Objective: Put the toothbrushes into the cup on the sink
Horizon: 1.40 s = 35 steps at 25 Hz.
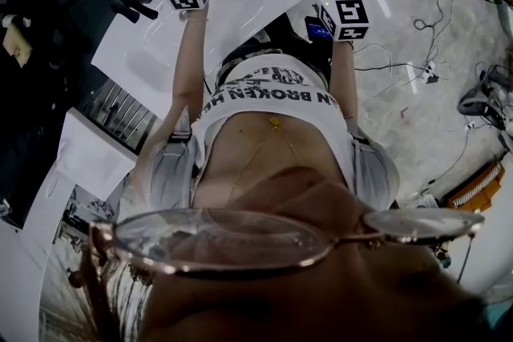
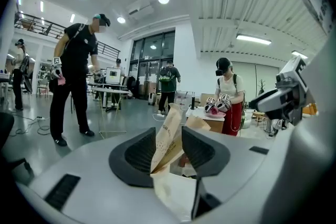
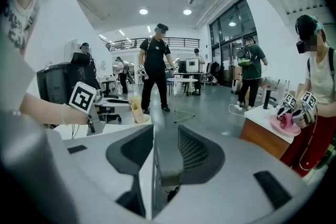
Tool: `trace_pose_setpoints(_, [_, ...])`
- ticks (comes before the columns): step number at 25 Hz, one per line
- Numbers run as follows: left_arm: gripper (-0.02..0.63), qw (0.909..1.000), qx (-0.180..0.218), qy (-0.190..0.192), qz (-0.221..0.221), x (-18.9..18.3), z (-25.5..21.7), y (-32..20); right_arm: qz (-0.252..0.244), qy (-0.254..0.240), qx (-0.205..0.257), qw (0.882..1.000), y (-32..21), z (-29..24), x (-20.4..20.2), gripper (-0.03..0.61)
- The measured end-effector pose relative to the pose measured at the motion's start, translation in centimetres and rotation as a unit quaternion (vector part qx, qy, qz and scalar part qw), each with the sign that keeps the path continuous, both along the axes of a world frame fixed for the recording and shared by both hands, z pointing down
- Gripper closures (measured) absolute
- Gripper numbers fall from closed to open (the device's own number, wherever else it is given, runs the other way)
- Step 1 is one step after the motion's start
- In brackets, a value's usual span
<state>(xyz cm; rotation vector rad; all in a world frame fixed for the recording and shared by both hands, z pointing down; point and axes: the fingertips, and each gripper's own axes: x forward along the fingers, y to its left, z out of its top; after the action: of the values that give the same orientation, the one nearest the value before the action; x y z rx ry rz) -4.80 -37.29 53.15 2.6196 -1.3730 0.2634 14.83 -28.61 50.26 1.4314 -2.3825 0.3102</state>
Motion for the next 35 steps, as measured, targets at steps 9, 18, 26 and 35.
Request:
trace_pose_setpoints(9, [0.459,0.9994,-0.007,0.025,-0.024,-1.0,-1.9,2.7,-0.043,-0.011,0.002,0.999,-0.2,-0.2,-2.8,0.419])
trace_pose_setpoints(18, [0.529,0.9983,-0.011,0.049,-0.028,-1.6,-3.4,5.7,-0.099,-0.026,0.012,0.995,-0.4,-0.9,-7.4,0.455])
trace_pose_setpoints(26, [0.590,0.9971,-0.004,0.066,-0.037,-1.6,-4.9,7.9,-0.155,-0.037,0.020,0.987,-0.2,-1.6,-11.0,0.534])
trace_pose_setpoints(35, [0.600,0.9961,0.007,0.064,-0.061,-2.3,-6.5,10.3,-0.230,-0.046,0.017,0.972,1.6,-2.3,-15.4,0.546])
